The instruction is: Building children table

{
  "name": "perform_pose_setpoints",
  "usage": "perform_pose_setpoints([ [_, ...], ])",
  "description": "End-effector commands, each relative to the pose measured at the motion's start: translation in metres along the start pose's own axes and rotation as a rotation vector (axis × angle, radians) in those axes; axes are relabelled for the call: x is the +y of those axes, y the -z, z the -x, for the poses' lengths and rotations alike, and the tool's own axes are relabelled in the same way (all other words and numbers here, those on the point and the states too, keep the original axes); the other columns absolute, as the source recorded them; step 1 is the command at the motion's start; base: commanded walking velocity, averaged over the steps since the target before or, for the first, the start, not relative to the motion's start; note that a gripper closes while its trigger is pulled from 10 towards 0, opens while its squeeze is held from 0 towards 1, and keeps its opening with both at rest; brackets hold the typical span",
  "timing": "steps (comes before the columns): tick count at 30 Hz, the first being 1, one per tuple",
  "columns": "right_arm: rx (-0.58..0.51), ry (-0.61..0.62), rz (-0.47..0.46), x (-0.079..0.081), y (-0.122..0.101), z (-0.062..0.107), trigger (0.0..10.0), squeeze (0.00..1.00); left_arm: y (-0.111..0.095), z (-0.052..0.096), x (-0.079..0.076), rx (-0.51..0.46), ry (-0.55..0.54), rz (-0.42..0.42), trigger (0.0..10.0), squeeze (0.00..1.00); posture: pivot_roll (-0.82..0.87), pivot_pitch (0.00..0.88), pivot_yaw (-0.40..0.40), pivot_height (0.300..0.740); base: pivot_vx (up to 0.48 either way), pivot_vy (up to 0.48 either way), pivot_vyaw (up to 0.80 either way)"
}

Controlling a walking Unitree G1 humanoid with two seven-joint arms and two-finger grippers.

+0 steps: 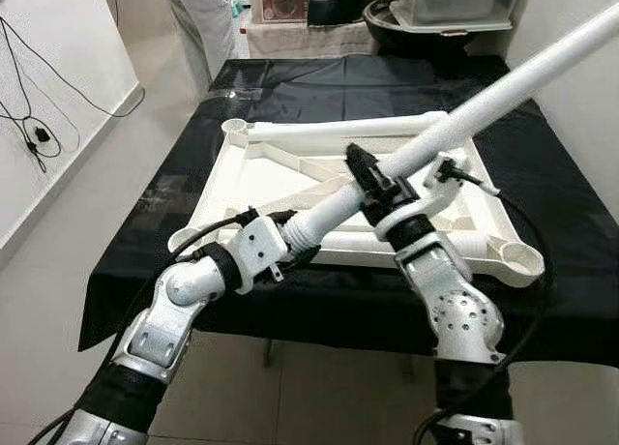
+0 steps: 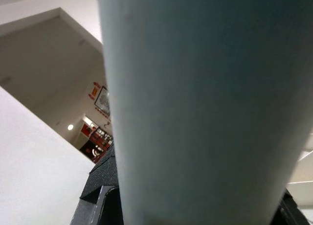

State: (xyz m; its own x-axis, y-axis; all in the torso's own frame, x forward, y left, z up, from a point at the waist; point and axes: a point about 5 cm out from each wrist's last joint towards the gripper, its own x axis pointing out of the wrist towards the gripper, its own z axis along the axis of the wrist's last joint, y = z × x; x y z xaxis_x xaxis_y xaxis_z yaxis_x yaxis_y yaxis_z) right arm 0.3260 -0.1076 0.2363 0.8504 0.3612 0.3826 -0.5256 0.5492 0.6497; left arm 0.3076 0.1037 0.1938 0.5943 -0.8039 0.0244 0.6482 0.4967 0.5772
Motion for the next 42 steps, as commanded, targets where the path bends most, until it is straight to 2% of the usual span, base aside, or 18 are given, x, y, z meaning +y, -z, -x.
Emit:
perform_pose_setpoints([
  [1,0.017,-0.030,0.006,0.007,0.004,-0.003,0.0,0.00,-0.001,-0.003,-0.015,-0.006,0.096,-0.010,10.0,0.00,0.07,0.094,0.011,0.740,0.000,0.000,0.00],
  [12,0.013,-0.020,0.011,0.005,0.004,-0.003,0.0,0.00,0.004,-0.002,-0.017,0.024,0.099,0.010,10.0,0.00,0.07,0.093,0.012,0.740,0.000,0.000,0.00],
  [14,0.011,-0.020,0.011,0.006,0.003,-0.003,0.0,0.00,0.005,-0.002,-0.018,0.035,0.100,0.047,10.0,0.00,0.07,0.091,0.014,0.740,0.000,0.000,0.00],
  [15,0.009,-0.019,0.010,0.005,0.003,-0.003,0.0,0.00,0.007,-0.001,-0.017,0.046,0.095,0.065,10.0,0.69,0.07,0.090,0.012,0.740,0.000,0.000,0.00],
  [16,0.008,-0.019,0.010,0.005,0.003,-0.004,0.0,0.00,0.009,0.000,-0.016,0.055,0.096,0.078,10.0,1.00,0.07,0.090,0.013,0.740,0.000,0.000,0.00],
  [26,-0.039,-0.019,0.027,0.005,-0.012,-0.009,0.0,0.00,0.019,0.006,-0.011,0.101,0.073,0.068,10.0,1.00,0.07,0.082,0.014,0.740,0.000,0.000,0.00],
  [27,-0.061,-0.017,0.035,0.004,-0.019,-0.011,0.0,0.00,0.022,0.010,-0.011,0.121,0.076,0.069,10.0,0.00,0.07,0.078,0.015,0.740,0.000,0.000,0.00],
  [28,-0.090,-0.013,0.046,0.004,-0.028,-0.014,0.0,0.00,0.027,0.014,-0.010,0.145,0.061,0.081,10.0,0.00,0.07,0.074,0.014,0.740,0.000,0.000,0.00],
  [31,-0.114,-0.005,0.062,0.003,-0.036,-0.016,0.0,0.00,0.031,0.018,-0.009,0.163,0.040,0.091,10.0,0.00,0.07,0.071,0.015,0.740,0.000,0.000,0.00],
  [32,-0.143,0.015,0.086,0.001,-0.044,-0.017,3.1,0.00,0.035,0.022,-0.009,0.176,0.009,0.124,10.0,0.00,0.07,0.067,0.016,0.740,0.000,0.000,0.00],
  [33,-0.143,0.015,0.086,0.001,-0.044,-0.017,3.1,0.00,0.035,0.022,-0.009,0.176,0.009,0.124,10.0,0.00,0.07,0.067,0.016,0.740,0.000,0.000,0.00],
  [34,-0.167,0.041,0.118,-0.001,-0.051,-0.018,10.0,0.00,0.038,0.026,-0.009,0.186,-0.025,0.150,10.0,0.00,0.07,0.066,0.015,0.740,0.000,0.000,0.00],
  [35,-0.191,0.095,0.196,-0.007,-0.058,-0.016,10.0,0.00,0.039,0.030,-0.016,0.184,-0.072,0.193,10.0,0.00,0.07,0.060,0.012,0.740,0.000,0.000,0.00],
  [36,-0.191,0.095,0.196,-0.007,-0.058,-0.016,10.0,0.00,0.039,0.030,-0.016,0.184,-0.072,0.193,10.0,0.00,0.07,0.060,0.012,0.740,0.000,0.000,0.00],
  [37,-0.205,0.130,0.251,-0.010,-0.062,-0.014,10.0,0.00,0.040,0.033,-0.020,0.183,-0.102,0.223,10.0,0.00,0.07,0.060,0.012,0.740,0.000,0.000,0.00],
  [40,-0.205,0.130,0.251,-0.010,-0.062,-0.014,10.0,0.00,0.040,0.033,-0.020,0.183,-0.102,0.223,10.0,0.00,0.07,0.060,0.012,0.740,0.000,0.000,0.00],
  [41,-0.206,0.159,0.358,-0.013,-0.064,-0.011,10.0,0.00,0.038,0.035,-0.026,0.168,-0.150,0.240,10.0,0.00,0.07,0.056,0.006,0.740,0.000,0.000,0.00],
  [42,-0.206,0.159,0.358,-0.013,-0.064,-0.011,10.0,0.00,0.038,0.035,-0.026,0.168,-0.150,0.240,10.0,0.00,0.07,0.056,0.006,0.740,0.000,0.000,0.00],
])
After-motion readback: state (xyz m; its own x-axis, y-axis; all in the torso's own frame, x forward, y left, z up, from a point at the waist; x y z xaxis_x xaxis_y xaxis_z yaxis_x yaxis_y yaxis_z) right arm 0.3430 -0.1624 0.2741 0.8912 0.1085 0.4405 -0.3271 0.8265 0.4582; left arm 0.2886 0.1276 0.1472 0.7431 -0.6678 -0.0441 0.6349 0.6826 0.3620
